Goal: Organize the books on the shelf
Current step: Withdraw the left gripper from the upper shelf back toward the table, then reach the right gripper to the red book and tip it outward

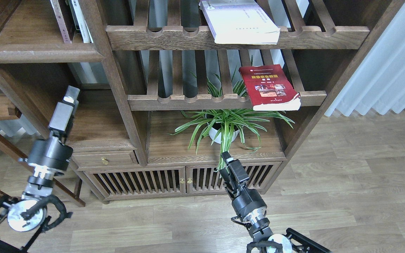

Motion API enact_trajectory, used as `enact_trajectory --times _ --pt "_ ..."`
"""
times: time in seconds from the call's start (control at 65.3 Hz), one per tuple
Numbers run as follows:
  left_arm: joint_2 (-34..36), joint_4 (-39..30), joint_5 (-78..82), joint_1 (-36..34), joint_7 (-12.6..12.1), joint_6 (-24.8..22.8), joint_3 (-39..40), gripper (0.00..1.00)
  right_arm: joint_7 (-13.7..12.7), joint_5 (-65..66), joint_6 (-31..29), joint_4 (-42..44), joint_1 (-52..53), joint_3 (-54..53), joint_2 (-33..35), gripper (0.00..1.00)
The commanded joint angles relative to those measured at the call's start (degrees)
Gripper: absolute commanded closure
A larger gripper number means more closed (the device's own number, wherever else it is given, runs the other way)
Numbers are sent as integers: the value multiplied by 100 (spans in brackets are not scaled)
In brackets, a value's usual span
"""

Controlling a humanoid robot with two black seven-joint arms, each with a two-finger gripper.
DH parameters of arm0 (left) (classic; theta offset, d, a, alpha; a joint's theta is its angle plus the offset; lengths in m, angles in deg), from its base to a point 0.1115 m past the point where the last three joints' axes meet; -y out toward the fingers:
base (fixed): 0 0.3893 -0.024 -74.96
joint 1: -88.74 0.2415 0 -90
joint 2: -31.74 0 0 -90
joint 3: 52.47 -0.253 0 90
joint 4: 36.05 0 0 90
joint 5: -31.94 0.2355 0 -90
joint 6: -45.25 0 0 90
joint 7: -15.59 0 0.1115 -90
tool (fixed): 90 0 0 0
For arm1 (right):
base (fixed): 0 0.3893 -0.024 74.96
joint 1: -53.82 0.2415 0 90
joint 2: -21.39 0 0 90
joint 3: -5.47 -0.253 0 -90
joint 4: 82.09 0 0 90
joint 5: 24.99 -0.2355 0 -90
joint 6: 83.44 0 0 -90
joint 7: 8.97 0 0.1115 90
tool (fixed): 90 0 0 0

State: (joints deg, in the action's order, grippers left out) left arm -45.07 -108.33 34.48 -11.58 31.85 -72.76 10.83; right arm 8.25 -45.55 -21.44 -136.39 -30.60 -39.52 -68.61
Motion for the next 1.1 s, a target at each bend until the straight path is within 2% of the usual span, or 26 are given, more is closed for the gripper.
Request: enact_trajectory --times 0.0,0.092,0.245,0.49,0.689,0.811,0.857,1.087 --pt "-264 250 19 -67 -36 1 -81 15 1 -9 0 121 137 -229 0 2" --pt "-510 417 19 -138 -53 1 -81 14 1 -9 0 385 330 -352 0 2" --pt "-1310 698 37 -243 -44 1 -151 12 1 -27 0 701 612 -791 0 2" --pt "-1319 944 37 -182 -36 1 -687 9 9 -62 0 789 972 -1538 0 2" --pt "-1319 1041 37 -173 17 1 -977 7 9 -62 0 789 1174 -1749 0 2" --pt "-1319 1050 37 -190 -18 1 -1021 1 1 -71 14 798 1279 -1881 0 2" --pt "-1319 1041 11 -190 -18 1 -1030 0 1 -80 66 816 1306 -1908 0 2" --pt "-1319 1023 -7 -234 26 1 -1100 0 -52 -80 1121 1000 1693 -1908 0 2"
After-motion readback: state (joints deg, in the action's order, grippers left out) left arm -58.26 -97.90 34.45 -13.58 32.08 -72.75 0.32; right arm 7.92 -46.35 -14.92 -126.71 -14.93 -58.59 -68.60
